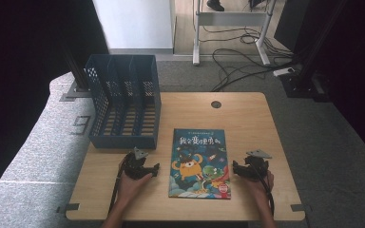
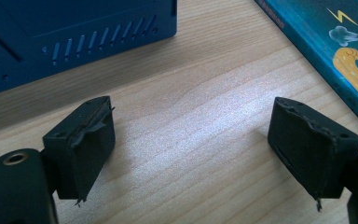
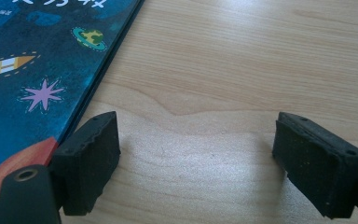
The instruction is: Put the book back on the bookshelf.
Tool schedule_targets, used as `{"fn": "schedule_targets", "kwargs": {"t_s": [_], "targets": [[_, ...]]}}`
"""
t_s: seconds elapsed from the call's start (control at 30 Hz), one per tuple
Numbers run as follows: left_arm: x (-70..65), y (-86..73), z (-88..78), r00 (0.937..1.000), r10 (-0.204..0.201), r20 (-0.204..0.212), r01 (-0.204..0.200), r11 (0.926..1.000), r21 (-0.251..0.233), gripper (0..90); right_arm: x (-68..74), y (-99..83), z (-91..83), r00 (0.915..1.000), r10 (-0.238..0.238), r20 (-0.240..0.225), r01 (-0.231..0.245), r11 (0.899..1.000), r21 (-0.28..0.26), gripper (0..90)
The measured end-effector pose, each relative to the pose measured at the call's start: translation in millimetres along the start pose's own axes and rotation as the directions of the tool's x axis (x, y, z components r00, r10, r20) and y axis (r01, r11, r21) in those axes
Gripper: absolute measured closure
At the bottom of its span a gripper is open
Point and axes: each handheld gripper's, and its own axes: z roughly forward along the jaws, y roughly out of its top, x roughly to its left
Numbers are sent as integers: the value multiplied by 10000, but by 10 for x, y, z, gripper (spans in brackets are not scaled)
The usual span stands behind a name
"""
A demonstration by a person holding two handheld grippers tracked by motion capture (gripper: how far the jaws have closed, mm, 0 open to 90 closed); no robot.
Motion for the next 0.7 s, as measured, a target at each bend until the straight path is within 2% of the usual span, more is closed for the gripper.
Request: {"fn": "schedule_targets", "kwargs": {"t_s": [0.43,0.53,0.57,0.7], "targets": [[2,18,16,10000,-48,-55,49,10000,22,139,11,46,34,9997,191,157,-193,9997,139,125],[4,19,17,9998,-153,-148,153,9999,8,140,24,72,46,9996,176,217,-181,9995,250,125],[13,20,17,9992,-306,-241,305,9995,-19,143,40,91,54,9995,205,230,-213,9992,343,124],[15,21,3,9989,-446,-176,443,9989,-121,146,69,110,45,9991,335,268,-344,9989,326,123]]}}
